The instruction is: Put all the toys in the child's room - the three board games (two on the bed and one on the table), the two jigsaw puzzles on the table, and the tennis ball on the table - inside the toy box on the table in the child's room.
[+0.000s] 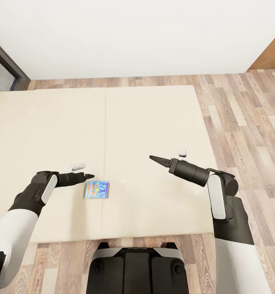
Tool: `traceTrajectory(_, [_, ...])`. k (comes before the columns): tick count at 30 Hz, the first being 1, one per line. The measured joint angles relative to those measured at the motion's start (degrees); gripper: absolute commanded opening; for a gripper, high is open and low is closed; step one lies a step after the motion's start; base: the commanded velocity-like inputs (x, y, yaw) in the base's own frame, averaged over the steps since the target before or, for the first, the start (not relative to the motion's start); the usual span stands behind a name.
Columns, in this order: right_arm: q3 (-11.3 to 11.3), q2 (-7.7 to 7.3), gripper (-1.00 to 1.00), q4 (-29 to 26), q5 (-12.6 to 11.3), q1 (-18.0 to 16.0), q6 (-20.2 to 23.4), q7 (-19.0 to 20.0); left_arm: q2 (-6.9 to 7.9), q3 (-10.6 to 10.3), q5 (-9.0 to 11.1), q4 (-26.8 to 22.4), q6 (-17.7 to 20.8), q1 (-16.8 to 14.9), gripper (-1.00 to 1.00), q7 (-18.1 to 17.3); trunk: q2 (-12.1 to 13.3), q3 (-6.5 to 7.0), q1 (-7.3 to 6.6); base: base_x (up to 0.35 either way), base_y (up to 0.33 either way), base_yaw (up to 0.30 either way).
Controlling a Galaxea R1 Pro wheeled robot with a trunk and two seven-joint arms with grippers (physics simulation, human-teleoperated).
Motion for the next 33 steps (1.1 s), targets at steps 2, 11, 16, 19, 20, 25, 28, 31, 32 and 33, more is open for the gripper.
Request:
traceTrajectory(2, [0.0,0.0,1.0,0.0,0.0,0.0,0.0,0.0,0.0,0.0,0.0,0.0,0.0,0.0,1.0,0.0,0.0,-0.16,0.0,0.0,0.0,0.0])
traceTrajectory(11, [0.0,-0.08,1.0,0.0,0.0,0.0,0.0,0.0,-0.02,0.0,0.0,0.0,0.0,0.0,1.0,0.0,0.0,-0.92,0.0,0.0,0.0,0.0])
traceTrajectory(16, [0.0,-0.05,1.0,0.0,0.0,0.1,0.0,0.0,-0.06,0.0,0.0,-0.1,0.0,0.0,1.0,0.0,0.0,-1.34,0.0,0.0,0.0,0.0])
traceTrajectory(19, [0.0,-0.04,1.0,0.0,0.0,0.1,0.0,0.0,-0.07,0.0,0.0,-0.1,0.0,0.0,1.0,0.0,0.0,-1.59,0.0,0.0,0.0,0.0])
traceTrajectory(20, [0.0,-0.04,1.0,0.0,0.0,0.1,0.0,0.0,-0.07,-0.1,0.0,-0.1,0.0,0.0,1.0,0.0,0.0,-1.67,0.0,0.0,0.0,0.0])
traceTrajectory(25, [0.0,-0.05,1.0,0.0,0.0,0.0,0.0,0.0,-0.01,-0.1,0.0,-0.2,0.0,0.0,1.0,0.0,0.0,-2.09,0.0,0.0,0.0,0.0])
traceTrajectory(28, [0.0,-0.06,1.0,0.0,0.0,0.1,0.0,0.0,0.0,0.0,0.0,-0.2,0.0,0.0,1.0,0.0,0.0,-2.35,0.0,0.0,0.0,0.0])
traceTrajectory(31, [0.0,-0.08,1.0,0.0,0.0,0.1,0.0,0.0,0.01,0.0,0.0,-0.2,0.0,-0.1,1.0,0.0,0.0,-2.6,0.0,0.0,0.0,0.0])
traceTrajectory(32, [0.0,-0.08,1.0,0.0,0.0,0.0,0.0,0.0,0.01,0.0,0.0,-0.2,0.0,0.0,1.0,0.0,0.0,-2.68,0.0,0.0,0.0,0.0])
traceTrajectory(33, [0.0,-0.08,1.0,0.0,0.0,0.1,0.0,0.0,0.01,0.0,0.0,-0.2,0.0,-0.1,1.0,0.0,0.0,-2.77,0.0,0.0,0.0,0.0])
